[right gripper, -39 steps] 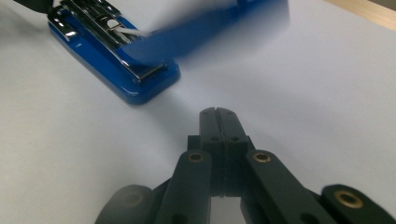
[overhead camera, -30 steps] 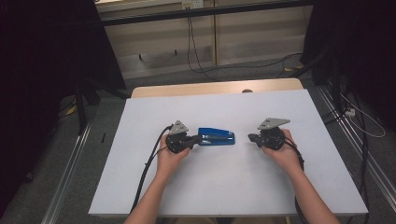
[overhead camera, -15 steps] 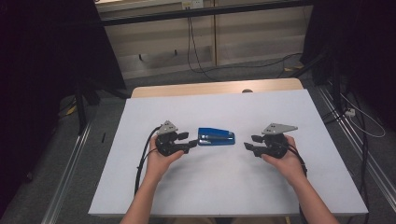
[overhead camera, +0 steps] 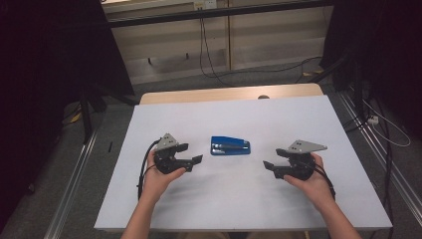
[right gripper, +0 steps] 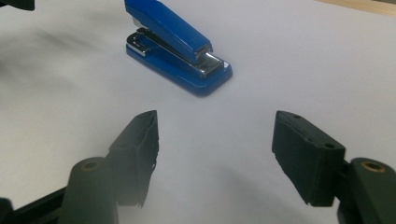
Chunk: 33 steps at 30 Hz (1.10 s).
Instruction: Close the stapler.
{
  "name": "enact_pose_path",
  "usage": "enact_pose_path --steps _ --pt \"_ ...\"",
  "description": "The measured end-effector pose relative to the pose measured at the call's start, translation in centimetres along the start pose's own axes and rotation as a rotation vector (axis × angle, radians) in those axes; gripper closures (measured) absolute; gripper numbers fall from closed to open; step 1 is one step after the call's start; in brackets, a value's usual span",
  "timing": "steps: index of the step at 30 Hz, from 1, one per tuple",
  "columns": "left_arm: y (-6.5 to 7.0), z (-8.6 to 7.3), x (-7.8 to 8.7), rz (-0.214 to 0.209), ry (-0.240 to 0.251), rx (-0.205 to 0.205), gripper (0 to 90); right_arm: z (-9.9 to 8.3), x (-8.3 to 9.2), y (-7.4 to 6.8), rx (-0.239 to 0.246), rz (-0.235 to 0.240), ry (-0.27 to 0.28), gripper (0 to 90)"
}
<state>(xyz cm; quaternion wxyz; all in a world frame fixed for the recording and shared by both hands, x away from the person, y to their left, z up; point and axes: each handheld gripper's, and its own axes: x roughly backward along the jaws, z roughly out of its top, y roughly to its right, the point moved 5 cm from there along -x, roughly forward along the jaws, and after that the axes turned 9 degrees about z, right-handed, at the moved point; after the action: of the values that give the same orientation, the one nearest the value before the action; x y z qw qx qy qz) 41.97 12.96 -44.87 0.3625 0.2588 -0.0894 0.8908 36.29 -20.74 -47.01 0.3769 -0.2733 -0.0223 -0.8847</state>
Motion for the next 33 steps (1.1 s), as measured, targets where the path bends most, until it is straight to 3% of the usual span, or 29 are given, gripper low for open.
enact_pose_path --steps 12,33 --pt "-0.6 -1.1 1.6 0.011 -0.001 0.022 19.8 -0.9 1.1 -0.6 -0.005 0.000 0.000 27.1" --pt "-1.8 -3.1 4.2 0.044 -0.011 0.020 14.8 -2.4 2.9 -1.0 -0.002 -0.004 -0.009 22.9"
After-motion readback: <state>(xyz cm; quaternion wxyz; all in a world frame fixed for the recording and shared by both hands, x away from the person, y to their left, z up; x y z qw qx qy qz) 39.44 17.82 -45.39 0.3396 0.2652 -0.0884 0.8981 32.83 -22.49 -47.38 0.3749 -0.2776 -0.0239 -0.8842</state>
